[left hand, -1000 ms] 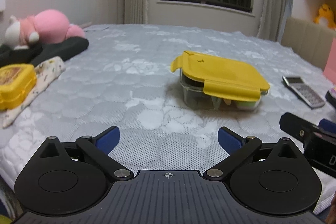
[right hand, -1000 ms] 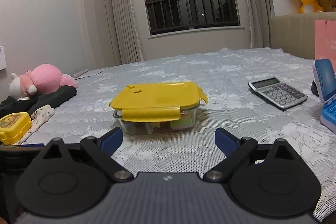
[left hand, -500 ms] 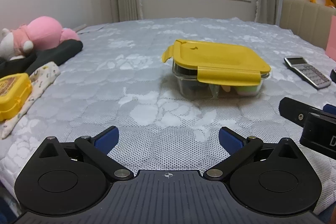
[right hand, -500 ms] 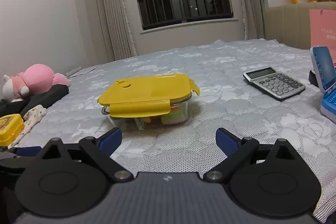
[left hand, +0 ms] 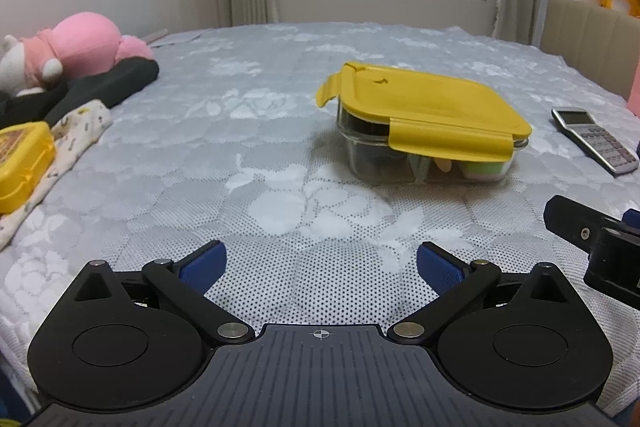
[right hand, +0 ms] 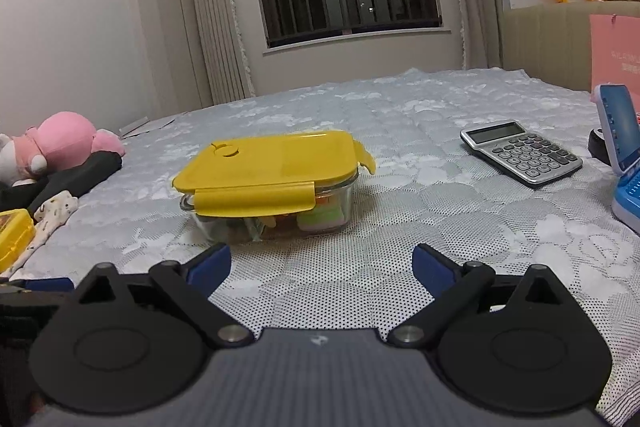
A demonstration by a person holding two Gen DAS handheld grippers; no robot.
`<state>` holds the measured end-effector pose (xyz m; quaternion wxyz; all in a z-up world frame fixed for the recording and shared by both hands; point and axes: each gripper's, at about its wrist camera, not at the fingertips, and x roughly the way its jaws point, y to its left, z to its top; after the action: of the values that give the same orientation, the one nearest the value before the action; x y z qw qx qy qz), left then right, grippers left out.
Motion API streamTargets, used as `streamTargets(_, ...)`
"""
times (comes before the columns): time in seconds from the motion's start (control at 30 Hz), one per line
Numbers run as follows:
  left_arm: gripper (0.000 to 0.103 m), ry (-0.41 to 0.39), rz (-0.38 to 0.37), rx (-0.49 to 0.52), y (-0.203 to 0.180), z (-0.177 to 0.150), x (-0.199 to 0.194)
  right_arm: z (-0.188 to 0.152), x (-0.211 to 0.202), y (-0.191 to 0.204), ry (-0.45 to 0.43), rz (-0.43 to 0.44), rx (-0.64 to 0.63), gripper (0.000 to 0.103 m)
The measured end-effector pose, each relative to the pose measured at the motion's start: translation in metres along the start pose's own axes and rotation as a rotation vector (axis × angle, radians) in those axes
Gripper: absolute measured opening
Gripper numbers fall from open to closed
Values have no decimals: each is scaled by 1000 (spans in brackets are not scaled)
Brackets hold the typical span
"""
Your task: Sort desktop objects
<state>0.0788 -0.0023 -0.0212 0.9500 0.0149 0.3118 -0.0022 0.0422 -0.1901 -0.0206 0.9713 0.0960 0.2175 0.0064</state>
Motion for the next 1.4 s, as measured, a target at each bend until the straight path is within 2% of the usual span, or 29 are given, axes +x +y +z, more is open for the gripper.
streamTargets(1.0, 103, 59, -13, -18, 4, 2, 19, 4, 18, 6, 39, 2, -50, 99)
streamTargets(1.4, 103, 52, -20, -3, -2, 7, 19, 2, 23, 2, 50, -6, -51, 99)
